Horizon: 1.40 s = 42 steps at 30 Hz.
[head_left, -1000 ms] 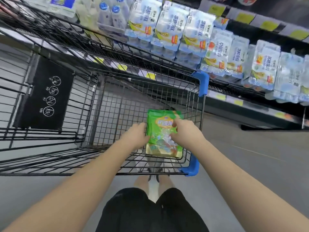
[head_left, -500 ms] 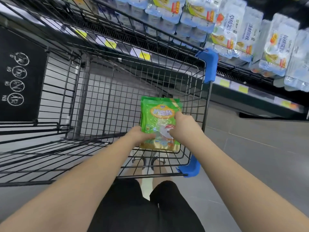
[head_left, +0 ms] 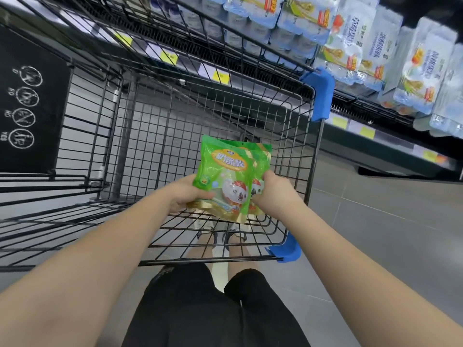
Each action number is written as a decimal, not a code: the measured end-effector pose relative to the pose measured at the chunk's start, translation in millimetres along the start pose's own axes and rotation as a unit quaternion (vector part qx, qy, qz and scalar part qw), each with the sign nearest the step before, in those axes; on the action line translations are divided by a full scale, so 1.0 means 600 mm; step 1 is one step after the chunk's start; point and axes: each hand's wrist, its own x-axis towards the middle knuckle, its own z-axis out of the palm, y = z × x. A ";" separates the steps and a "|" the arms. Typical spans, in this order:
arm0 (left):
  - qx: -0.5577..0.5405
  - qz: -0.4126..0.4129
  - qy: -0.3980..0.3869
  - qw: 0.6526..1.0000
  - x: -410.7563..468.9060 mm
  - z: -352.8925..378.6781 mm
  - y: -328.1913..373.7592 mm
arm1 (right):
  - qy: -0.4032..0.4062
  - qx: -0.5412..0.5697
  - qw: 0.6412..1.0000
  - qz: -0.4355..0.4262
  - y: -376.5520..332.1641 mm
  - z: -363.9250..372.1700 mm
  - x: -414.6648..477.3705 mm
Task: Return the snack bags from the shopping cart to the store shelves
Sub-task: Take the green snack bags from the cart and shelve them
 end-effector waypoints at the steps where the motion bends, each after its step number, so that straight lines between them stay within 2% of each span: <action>1: -0.006 0.009 0.006 1.000 -0.006 -0.015 -0.001 | -0.001 0.007 1.000 0.005 0.000 0.005 0.004; 9: -0.053 0.063 0.067 0.994 -0.049 -0.107 -0.015 | -0.027 0.123 0.989 0.076 0.008 0.071 0.047; 16: -0.076 0.077 0.032 0.994 -0.075 -0.152 -0.018 | -0.012 0.208 0.966 0.152 -0.005 0.098 0.098; 19: -0.087 0.080 0.038 0.992 -0.079 -0.163 -0.019 | 0.005 0.186 0.965 0.187 -0.018 0.107 0.111; 23: -0.109 0.087 0.037 0.990 -0.092 -0.170 -0.020 | 0.071 0.166 0.954 0.240 -0.036 0.137 0.127; 26: -0.117 0.089 0.040 0.988 -0.103 -0.183 -0.023 | 0.072 0.160 0.950 0.259 -0.045 0.143 0.126; 32: -0.124 0.086 0.060 0.987 -0.117 -0.201 -0.024 | 0.125 0.151 0.948 0.249 -0.043 0.156 0.112; 36: -0.129 0.090 0.050 0.986 -0.124 -0.198 -0.024 | 0.080 0.318 0.925 0.191 -0.026 0.152 0.112; 42: -0.133 0.100 0.054 0.985 -0.146 -0.183 -0.024 | -0.008 0.460 0.883 0.090 -0.012 0.131 0.105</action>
